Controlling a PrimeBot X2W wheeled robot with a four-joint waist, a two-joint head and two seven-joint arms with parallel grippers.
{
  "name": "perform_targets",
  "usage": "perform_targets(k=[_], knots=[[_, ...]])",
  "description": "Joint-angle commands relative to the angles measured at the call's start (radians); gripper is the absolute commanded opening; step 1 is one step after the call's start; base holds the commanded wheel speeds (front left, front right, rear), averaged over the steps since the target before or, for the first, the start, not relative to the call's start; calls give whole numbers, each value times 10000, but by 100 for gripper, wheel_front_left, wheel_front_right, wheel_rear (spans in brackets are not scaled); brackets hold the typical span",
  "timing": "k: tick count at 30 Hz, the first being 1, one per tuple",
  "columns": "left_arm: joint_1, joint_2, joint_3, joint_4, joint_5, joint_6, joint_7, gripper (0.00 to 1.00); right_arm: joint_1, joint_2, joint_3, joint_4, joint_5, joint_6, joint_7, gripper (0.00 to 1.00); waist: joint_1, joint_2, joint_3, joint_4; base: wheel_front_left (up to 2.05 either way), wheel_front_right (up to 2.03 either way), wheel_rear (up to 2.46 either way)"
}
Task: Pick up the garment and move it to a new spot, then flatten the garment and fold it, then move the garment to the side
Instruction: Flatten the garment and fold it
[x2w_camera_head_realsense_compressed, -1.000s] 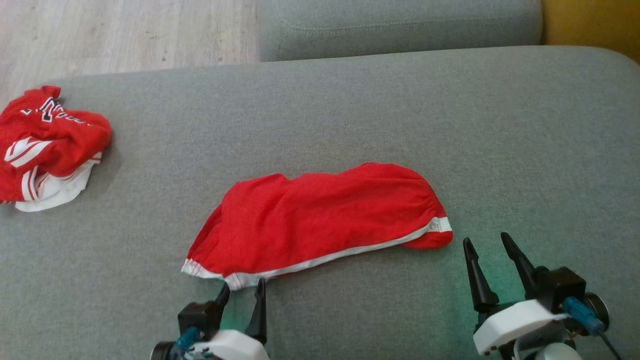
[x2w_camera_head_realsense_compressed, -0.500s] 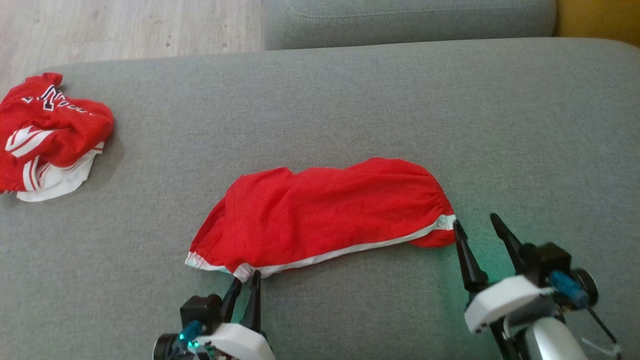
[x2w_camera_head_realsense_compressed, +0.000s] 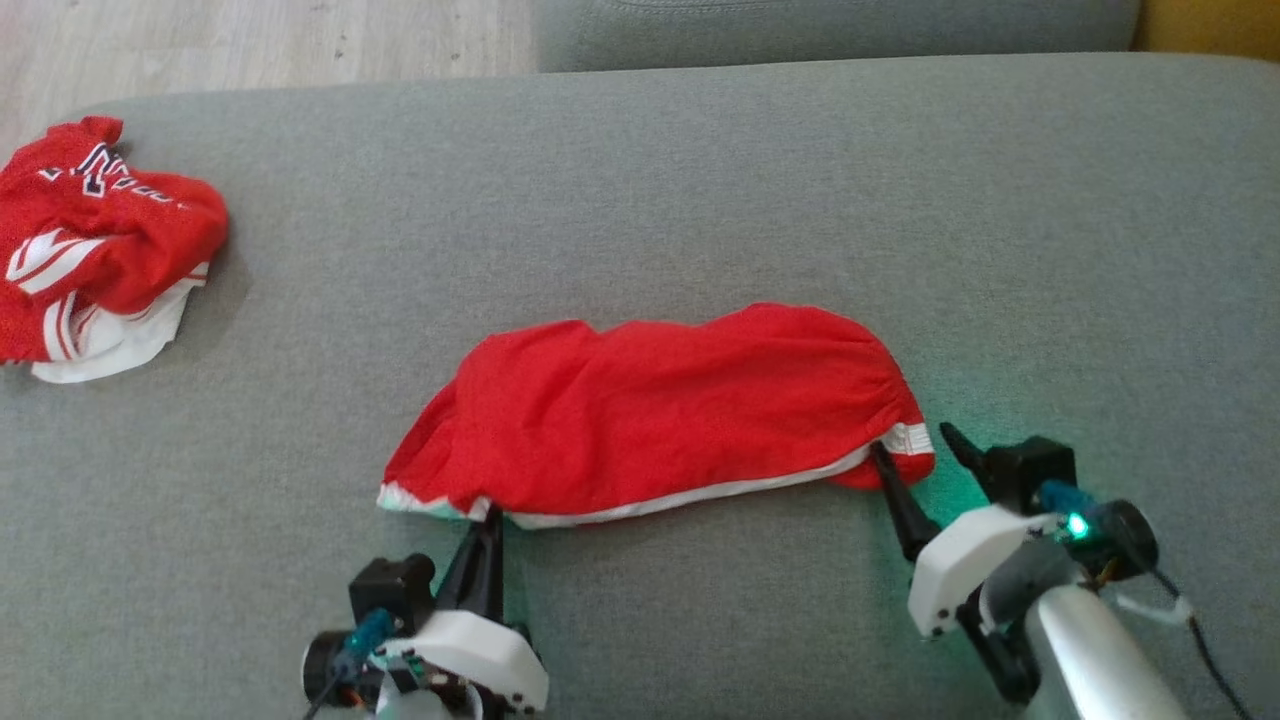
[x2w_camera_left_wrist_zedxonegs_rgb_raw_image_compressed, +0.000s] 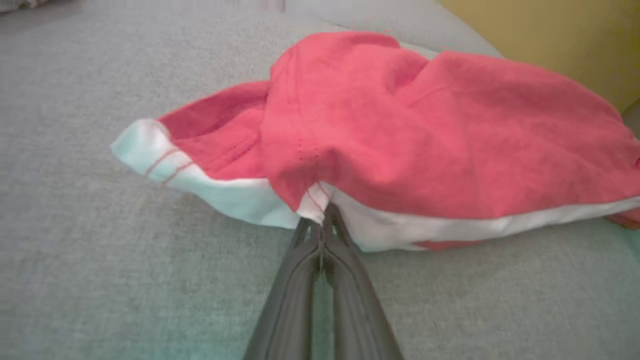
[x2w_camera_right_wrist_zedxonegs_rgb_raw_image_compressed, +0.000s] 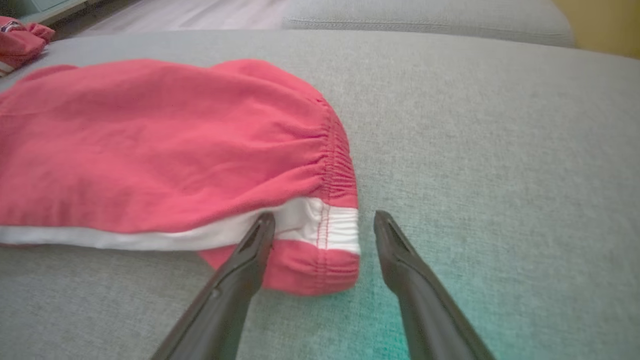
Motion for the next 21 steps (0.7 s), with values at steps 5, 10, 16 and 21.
perform_targets(k=[5, 10, 16, 21], knots=[[32, 235, 722, -1196, 379, 196, -134, 0, -929, -393, 377, 104, 846, 75, 900, 100, -1, 0, 43, 224, 0, 0, 0], [344, 362, 844, -1669, 530, 268, -135, 0, -1021, -937, 1208, -42, 1975, 75, 2097, 100, -1, 0, 32, 331, 0, 0, 0], [434, 422, 904, -1963, 597, 330, -136, 0, -1069, -1519, 1861, -686, 2989, 75, 2512, 47, -1, 0, 57, 305, 0, 0, 0], [457, 494, 961, -2157, 634, 371, -136, 0, -1017, -1722, 2195, -1113, 3597, 75, 2597, 0, -1, 0, 41, 246, 0, 0, 0]])
